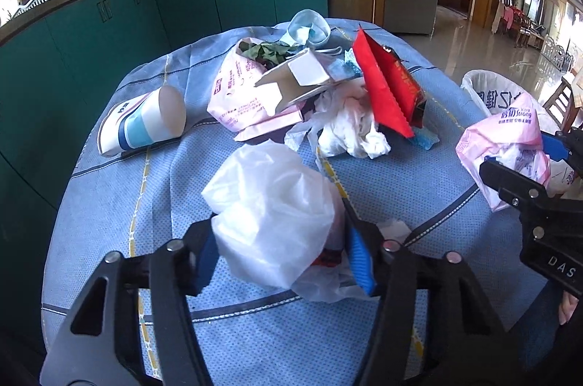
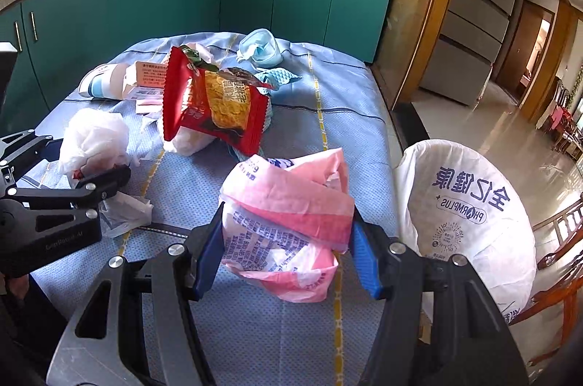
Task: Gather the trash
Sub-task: 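Grasp the pink plastic bag with the right tool while the left tool grasps the white plastic bag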
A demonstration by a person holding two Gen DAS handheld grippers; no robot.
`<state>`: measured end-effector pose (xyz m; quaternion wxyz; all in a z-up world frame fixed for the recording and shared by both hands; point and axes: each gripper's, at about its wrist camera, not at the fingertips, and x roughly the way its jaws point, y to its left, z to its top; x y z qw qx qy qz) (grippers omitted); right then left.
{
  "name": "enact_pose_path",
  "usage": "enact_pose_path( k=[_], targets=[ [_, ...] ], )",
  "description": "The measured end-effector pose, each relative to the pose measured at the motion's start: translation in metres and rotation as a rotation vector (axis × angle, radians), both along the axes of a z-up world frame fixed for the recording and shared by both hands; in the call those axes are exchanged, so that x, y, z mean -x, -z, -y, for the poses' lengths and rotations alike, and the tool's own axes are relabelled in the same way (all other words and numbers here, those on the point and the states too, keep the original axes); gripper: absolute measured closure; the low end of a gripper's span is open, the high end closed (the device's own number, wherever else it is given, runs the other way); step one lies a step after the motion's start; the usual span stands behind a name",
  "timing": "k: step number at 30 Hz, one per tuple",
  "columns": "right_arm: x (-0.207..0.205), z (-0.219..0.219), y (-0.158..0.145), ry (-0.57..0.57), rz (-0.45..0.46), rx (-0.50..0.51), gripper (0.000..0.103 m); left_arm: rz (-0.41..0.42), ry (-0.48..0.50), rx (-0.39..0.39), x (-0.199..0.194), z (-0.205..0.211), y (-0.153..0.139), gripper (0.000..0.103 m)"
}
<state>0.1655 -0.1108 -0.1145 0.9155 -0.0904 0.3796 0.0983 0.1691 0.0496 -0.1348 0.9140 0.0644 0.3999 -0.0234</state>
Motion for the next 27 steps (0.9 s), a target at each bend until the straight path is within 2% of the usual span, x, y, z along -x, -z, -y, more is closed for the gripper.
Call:
enact_pose_path(
  k=[7, 13, 15, 17, 18, 20, 24, 25, 27],
  targets=[
    [0.002, 0.000, -0.002, -0.005, 0.000, -0.009, 0.042, 0.022, 0.018, 0.015, 0.007, 0.005, -0.012, 0.044],
    [0.001, -0.002, 0.001, -0.007, -0.011, -0.011, 0.041, 0.032, 0.008, -0.003, 0.010, 0.005, -0.015, 0.029],
    [-0.001, -0.003, 0.004, -0.001, -0.025, -0.005, 0.041, 0.036, 0.006, -0.002, 0.010, 0.005, -0.015, 0.019],
    [-0.003, -0.003, 0.007, 0.006, -0.036, 0.005, 0.039, 0.038, 0.009, -0.003, 0.010, 0.006, -0.014, 0.017],
    [-0.004, -0.003, 0.010, 0.013, -0.043, 0.011, 0.038, 0.033, 0.013, -0.010, 0.009, 0.008, -0.012, 0.017],
    [-0.006, -0.001, 0.013, 0.028, -0.051, 0.014, 0.027, 0.023, 0.020, -0.019, 0.008, 0.011, -0.008, 0.017],
    [-0.008, 0.002, 0.014, 0.036, -0.062, 0.001, 0.023, 0.005, 0.036, -0.021, 0.005, 0.015, 0.000, 0.019],
    [-0.008, 0.003, 0.015, 0.035, -0.061, 0.002, 0.023, 0.003, 0.037, -0.023, 0.005, 0.015, 0.001, 0.021],
    [-0.007, 0.003, 0.015, 0.036, -0.060, 0.006, 0.023, -0.002, 0.037, -0.025, 0.004, 0.015, 0.003, 0.036]
  ],
)
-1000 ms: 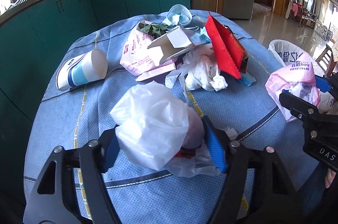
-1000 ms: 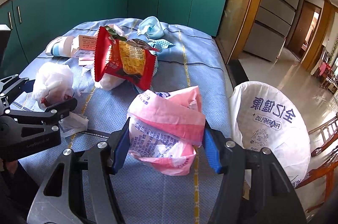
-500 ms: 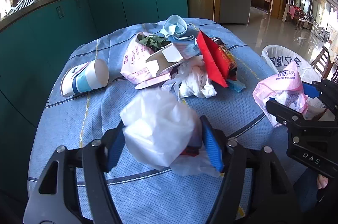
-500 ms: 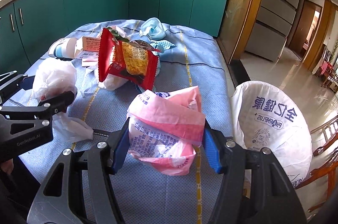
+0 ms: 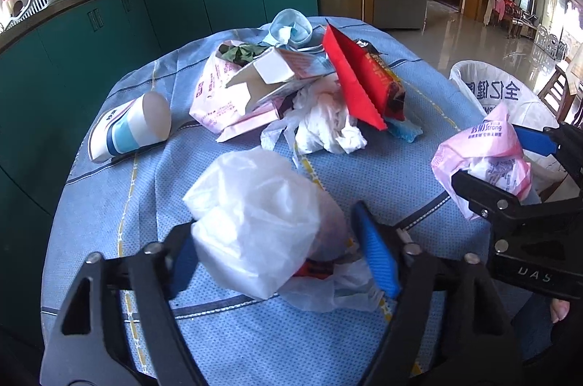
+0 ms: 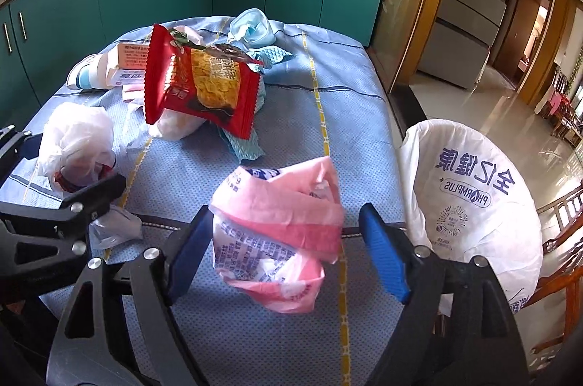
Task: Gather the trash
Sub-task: 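Grasp the pink plastic bag with the right tool while the left tool grasps the white plastic bag, then carry both bags over the wastebasket and open both tools to drop them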
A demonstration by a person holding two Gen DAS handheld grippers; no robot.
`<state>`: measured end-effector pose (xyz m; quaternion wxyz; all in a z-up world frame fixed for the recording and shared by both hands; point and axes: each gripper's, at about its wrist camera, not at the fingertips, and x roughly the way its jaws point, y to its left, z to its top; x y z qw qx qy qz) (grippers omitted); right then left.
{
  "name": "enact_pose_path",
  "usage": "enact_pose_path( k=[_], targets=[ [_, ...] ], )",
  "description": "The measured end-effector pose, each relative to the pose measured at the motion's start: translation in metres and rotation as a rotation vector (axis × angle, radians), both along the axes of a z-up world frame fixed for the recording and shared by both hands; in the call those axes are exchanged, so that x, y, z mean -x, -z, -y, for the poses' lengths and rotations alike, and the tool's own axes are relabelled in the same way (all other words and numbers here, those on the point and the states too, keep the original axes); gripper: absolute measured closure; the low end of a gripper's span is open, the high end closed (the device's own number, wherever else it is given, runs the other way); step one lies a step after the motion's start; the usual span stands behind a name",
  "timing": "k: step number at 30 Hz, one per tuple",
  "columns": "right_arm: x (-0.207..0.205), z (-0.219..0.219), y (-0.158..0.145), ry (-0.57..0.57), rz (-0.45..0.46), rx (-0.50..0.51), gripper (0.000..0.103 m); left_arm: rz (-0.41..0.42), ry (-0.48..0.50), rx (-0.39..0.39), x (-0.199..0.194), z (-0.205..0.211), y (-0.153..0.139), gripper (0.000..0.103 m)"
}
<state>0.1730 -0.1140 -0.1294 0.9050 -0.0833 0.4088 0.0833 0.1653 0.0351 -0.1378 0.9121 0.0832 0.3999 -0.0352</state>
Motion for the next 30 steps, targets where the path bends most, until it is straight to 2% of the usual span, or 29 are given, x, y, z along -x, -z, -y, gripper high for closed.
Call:
enact_pose_path(
  k=[3, 6, 11, 21, 22, 24, 25, 30],
  targets=[
    [0.000, 0.000, 0.001, 0.001, -0.003, -0.006, 0.021, -0.007, -0.004, 0.014, -0.001, -0.004, 0.001, 0.048],
    [-0.001, 0.000, 0.001, 0.000, -0.004, -0.008, 0.021, -0.004, -0.009, 0.035, -0.001, -0.008, -0.002, 0.056],
    [-0.001, -0.004, 0.003, 0.000, 0.003, 0.006, 0.013, 0.028, -0.017, 0.048, 0.005, -0.011, -0.016, 0.058],
    [-0.005, -0.011, 0.009, -0.017, -0.008, 0.005, 0.013, 0.094, -0.025, 0.043, 0.017, -0.013, -0.043, 0.058],
    [-0.004, -0.011, 0.008, -0.020, -0.005, 0.002, 0.015, 0.097, -0.027, 0.043, 0.017, -0.014, -0.044, 0.058],
    [-0.003, -0.012, 0.007, -0.035, -0.001, -0.005, 0.029, 0.101, -0.030, 0.044, 0.018, -0.014, -0.046, 0.058],
    [-0.002, -0.013, 0.006, -0.040, -0.003, -0.008, 0.041, 0.103, -0.031, 0.046, 0.018, -0.014, -0.047, 0.058],
    [0.003, -0.011, -0.004, -0.053, 0.031, -0.033, 0.044, 0.120, -0.035, 0.056, 0.020, -0.013, -0.052, 0.058]
  ],
)
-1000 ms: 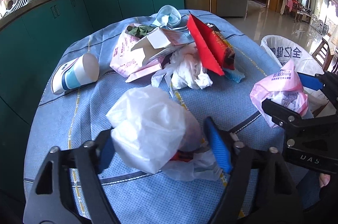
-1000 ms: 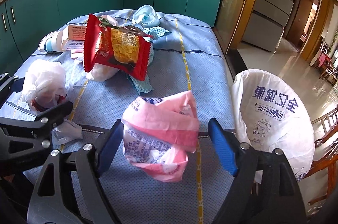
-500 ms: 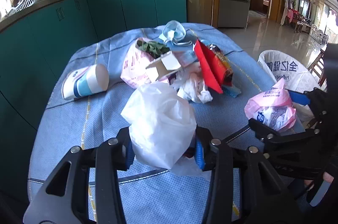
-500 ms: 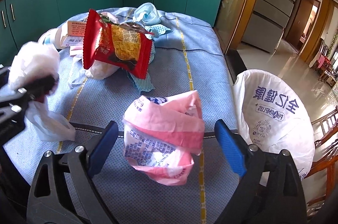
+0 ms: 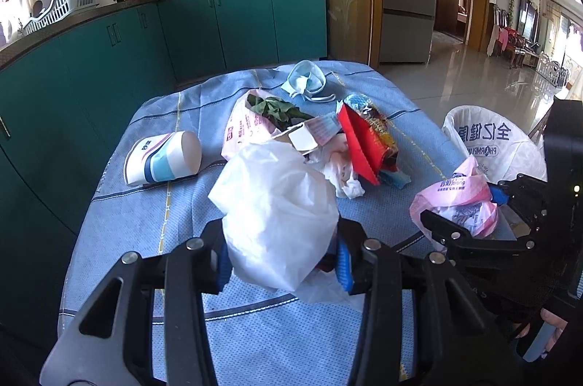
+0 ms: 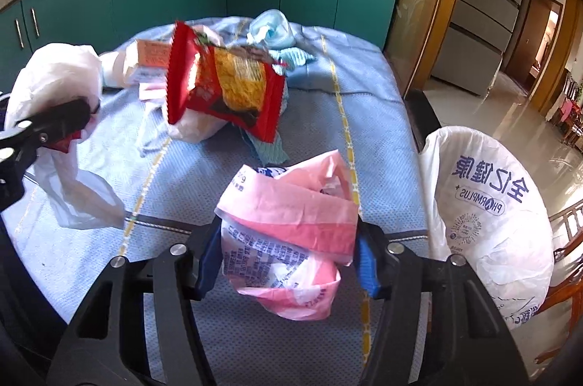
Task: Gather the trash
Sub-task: 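Carry both bags over the wastebasket and open both tools to drop them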
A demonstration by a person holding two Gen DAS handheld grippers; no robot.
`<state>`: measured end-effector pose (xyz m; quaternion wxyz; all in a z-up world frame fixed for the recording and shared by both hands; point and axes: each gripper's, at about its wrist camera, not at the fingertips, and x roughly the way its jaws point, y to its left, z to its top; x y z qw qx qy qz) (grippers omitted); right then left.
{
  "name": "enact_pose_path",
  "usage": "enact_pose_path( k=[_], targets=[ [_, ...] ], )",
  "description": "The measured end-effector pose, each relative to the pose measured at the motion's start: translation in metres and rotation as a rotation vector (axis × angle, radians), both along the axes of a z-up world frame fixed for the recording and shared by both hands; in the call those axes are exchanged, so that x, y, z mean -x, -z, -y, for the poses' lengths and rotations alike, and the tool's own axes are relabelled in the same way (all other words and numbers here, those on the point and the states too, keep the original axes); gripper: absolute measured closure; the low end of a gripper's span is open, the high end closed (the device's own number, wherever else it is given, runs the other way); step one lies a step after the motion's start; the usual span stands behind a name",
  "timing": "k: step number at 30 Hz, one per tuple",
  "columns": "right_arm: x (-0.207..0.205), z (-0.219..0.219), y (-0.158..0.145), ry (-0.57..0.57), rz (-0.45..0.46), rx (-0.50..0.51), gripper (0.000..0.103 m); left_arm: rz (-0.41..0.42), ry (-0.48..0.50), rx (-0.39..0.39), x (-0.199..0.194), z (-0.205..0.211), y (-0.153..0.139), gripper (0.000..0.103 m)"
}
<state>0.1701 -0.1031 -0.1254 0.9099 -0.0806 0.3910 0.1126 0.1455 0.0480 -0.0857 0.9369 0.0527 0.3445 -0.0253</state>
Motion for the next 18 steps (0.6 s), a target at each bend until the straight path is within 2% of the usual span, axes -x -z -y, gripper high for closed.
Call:
enact_pose_path(
  k=[5, 9, 15, 18],
  targets=[
    [0.010, 0.023, -0.036, 0.050, 0.122, 0.003, 0.044, 0.063, 0.005, 0.032, 0.003, 0.003, -0.019, 0.058],
    [0.017, 0.068, -0.067, 0.165, 0.215, 0.010, 0.044, 0.120, 0.042, 0.061, 0.004, 0.016, -0.038, 0.058],
    [0.025, 0.140, -0.086, 0.350, 0.264, 0.030, 0.044, 0.145, 0.179, 0.090, -0.008, 0.063, -0.061, 0.058],
    [0.033, 0.174, -0.091, 0.423, 0.275, 0.017, 0.044, 0.153, 0.285, 0.110, -0.017, 0.103, -0.067, 0.058]
  ],
)
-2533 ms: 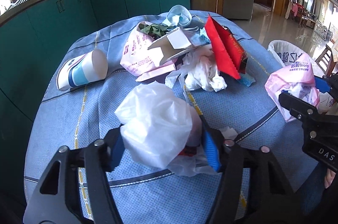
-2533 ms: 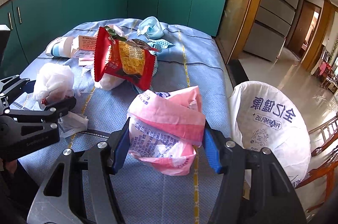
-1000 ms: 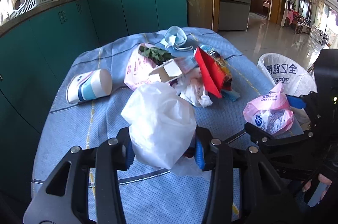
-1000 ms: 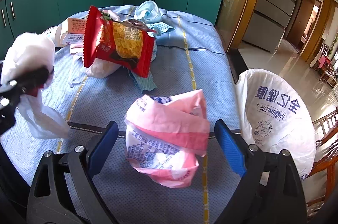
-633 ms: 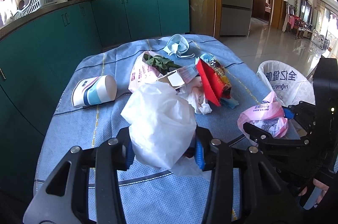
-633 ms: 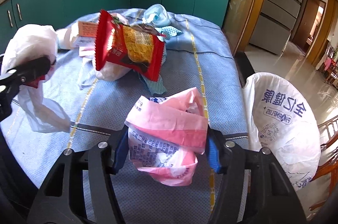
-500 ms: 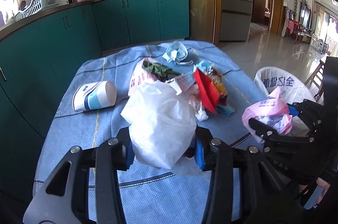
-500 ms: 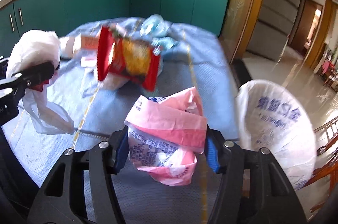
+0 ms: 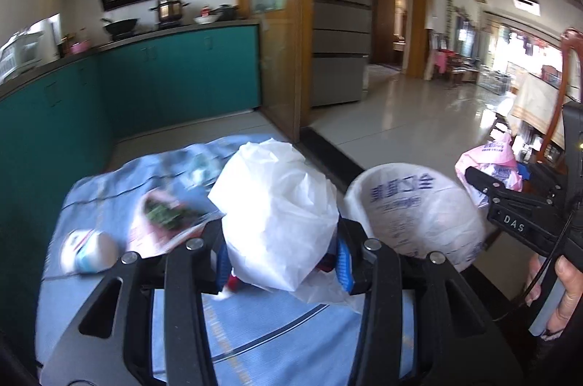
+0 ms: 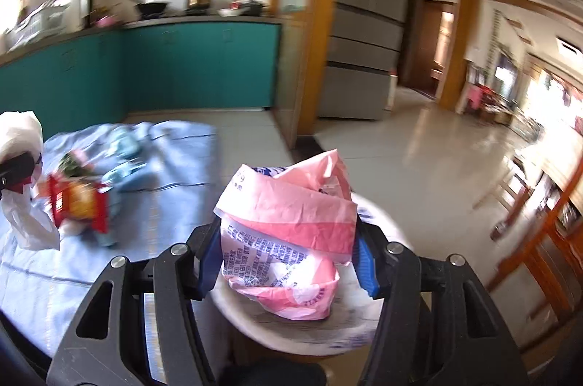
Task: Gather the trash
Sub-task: 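Carry both bags over the wastebasket and open both tools to drop them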
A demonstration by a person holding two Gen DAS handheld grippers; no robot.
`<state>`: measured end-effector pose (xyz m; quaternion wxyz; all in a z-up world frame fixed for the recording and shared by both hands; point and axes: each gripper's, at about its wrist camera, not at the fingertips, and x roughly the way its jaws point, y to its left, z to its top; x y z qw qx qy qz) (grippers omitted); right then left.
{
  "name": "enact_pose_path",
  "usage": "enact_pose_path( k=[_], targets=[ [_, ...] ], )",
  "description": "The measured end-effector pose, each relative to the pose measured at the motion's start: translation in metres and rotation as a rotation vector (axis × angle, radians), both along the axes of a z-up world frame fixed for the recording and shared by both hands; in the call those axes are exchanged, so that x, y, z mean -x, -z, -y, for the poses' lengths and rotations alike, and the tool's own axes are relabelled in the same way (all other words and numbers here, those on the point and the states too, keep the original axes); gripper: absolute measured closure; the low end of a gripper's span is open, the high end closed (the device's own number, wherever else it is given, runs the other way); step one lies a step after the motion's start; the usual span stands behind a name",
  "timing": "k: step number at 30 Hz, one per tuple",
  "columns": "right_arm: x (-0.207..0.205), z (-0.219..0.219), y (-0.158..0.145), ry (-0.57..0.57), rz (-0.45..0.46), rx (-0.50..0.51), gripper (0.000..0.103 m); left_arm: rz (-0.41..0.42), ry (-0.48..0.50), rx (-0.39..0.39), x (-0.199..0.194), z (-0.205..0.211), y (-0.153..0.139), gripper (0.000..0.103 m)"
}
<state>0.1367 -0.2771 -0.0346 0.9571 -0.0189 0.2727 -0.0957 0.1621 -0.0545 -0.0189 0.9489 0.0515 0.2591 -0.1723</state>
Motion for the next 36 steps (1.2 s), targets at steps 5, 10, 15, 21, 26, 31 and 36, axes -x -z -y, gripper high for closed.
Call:
enact_pose_path(
  k=[5, 10, 15, 21, 26, 31, 36],
  targets=[
    [0.016, 0.038, 0.008, 0.069, -0.018, -0.006, 0.044, -0.067, 0.174, 0.013, -0.033, 0.080, 0.019, 0.058],
    [0.026, 0.064, 0.027, 0.111, -0.071, -0.027, 0.044, -0.153, 0.241, -0.002, -0.063, 0.148, 0.055, 0.058],
    [0.019, 0.075, 0.041, 0.118, -0.110, -0.046, 0.044, -0.214, 0.265, -0.007, -0.083, 0.184, 0.084, 0.052],
    [0.003, 0.076, 0.055, 0.106, -0.138, -0.074, 0.044, -0.217, 0.233, -0.022, -0.092, 0.184, 0.095, 0.031],
    [-0.014, 0.075, 0.062, 0.103, -0.161, -0.095, 0.044, -0.190, 0.183, -0.016, -0.091, 0.160, 0.081, 0.027],
    [-0.029, 0.072, 0.070, 0.104, -0.183, -0.111, 0.044, -0.128, 0.124, -0.003, -0.080, 0.126, 0.063, 0.026],
    [-0.039, 0.058, 0.072, 0.105, -0.196, -0.087, 0.031, -0.063, 0.062, -0.012, -0.067, 0.093, 0.044, 0.021]
  ],
)
